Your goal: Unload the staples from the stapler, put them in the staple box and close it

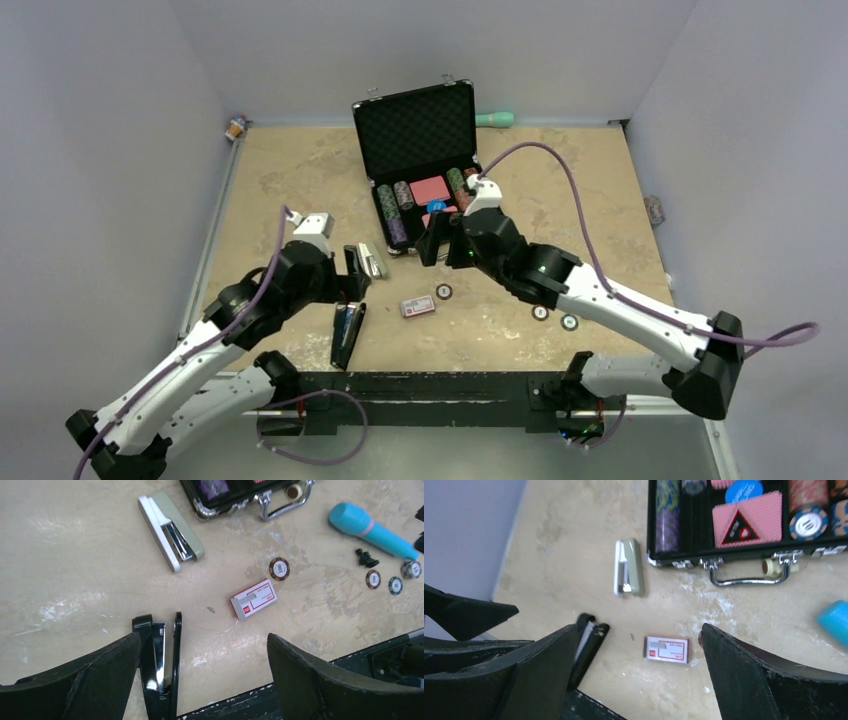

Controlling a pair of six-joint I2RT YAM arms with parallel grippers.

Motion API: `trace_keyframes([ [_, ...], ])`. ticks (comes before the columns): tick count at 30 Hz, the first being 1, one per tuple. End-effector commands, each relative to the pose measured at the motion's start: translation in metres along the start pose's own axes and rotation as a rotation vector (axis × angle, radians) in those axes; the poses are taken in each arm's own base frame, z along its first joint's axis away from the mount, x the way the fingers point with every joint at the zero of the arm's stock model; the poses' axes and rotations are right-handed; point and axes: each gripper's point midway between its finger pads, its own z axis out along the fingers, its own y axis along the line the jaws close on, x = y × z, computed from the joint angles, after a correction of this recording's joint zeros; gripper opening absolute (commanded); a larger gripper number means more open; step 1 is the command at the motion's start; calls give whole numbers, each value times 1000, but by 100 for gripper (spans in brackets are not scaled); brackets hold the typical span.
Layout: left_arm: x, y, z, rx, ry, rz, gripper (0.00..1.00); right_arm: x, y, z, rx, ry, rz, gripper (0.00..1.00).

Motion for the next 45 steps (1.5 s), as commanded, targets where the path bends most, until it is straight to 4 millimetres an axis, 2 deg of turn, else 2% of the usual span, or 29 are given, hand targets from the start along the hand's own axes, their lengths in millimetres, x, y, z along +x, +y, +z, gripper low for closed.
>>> trace_keyframes([
  [1,-34,10,-32,-39,-131,39,100,-91,10,-54,-11,-375,138,99],
  [4,-52,11,-43,-58,-190,45,100,-114,-4,-81,-15,-527,248,99],
  [7,-66,14,-41,-94,-241,48,100,-113,-31,-82,72,-602,355,99],
  [9,-72,17,-37,-122,-270,46,100,-110,-38,-78,126,-602,248,99],
  [11,-79,28,-37,-195,-296,36,100,-104,-41,-70,182,-549,119,99],
  [14,-85,36,-32,-234,-325,86,99,-90,-50,-57,252,-485,66,99],
  [17,-89,47,-22,-287,-360,148,98,-77,-45,-56,171,-451,56,99],
  [20,-95,64,-16,-370,-394,166,100,-77,-31,-73,18,-488,93,99],
  [25,-89,87,5,-415,-399,111,100,-75,-28,-94,-100,-537,87,99],
  [28,-94,101,8,-454,-421,109,100,-76,-23,-106,-173,-571,68,99],
  [34,-119,138,11,-634,-497,218,100,-66,-18,-120,-292,-597,63,99],
  [37,-133,155,20,-676,-519,209,100,-58,-19,-123,-328,-599,71,99],
  [42,-143,177,58,-612,-558,147,100,-52,-16,-130,-393,-612,77,99],
  [45,-132,187,90,-592,-536,217,98,-51,-19,-133,-396,-617,97,99],
])
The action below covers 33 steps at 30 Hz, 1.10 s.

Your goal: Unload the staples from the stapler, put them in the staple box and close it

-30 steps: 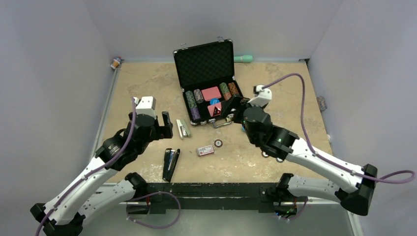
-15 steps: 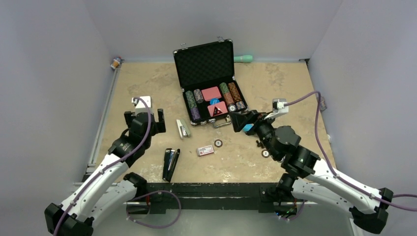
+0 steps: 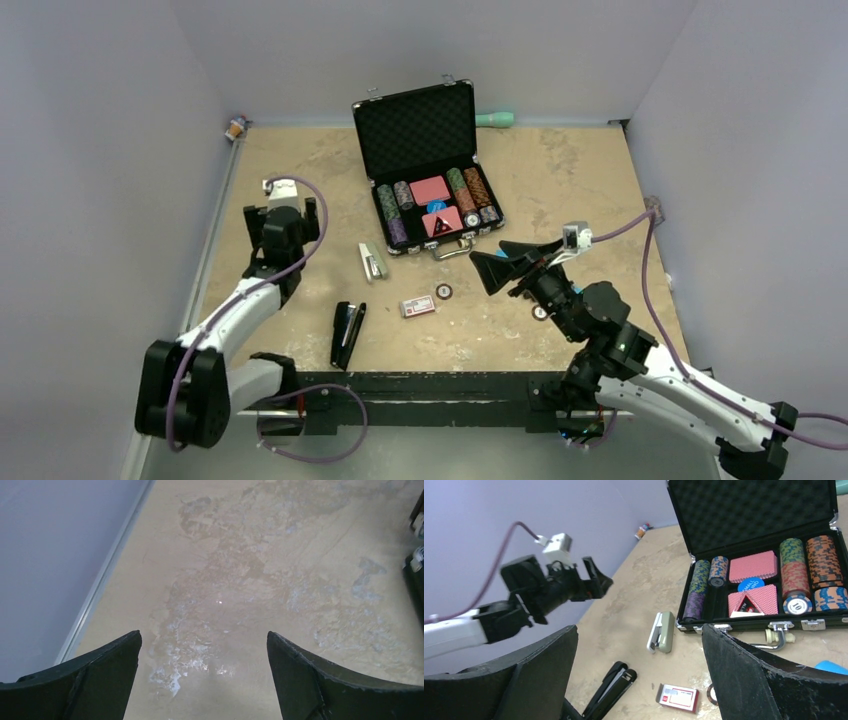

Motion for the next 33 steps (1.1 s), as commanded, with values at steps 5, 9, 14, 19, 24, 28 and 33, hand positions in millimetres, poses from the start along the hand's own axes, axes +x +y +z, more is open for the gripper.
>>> trace_keyframes([
  [5,-1,-38,39,185,-181,31,97,-14,6,-6,-25,-46,51,99],
  [9,2,-34,44,192,-180,-8,99,-4,2,-7,-12,-18,59,99],
  [14,4,-26,43,155,-192,-20,100,2,2,-9,-30,-3,74,99],
  [19,23,-20,33,157,-266,-74,100,1,3,-10,-35,-13,98,99],
  [24,15,-27,37,180,-240,-66,100,5,2,-6,-9,13,101,99],
  [28,14,-26,38,174,-243,-68,100,6,2,-6,-9,24,106,99],
  [33,14,-25,38,172,-252,-69,100,3,7,-7,-23,24,123,99],
])
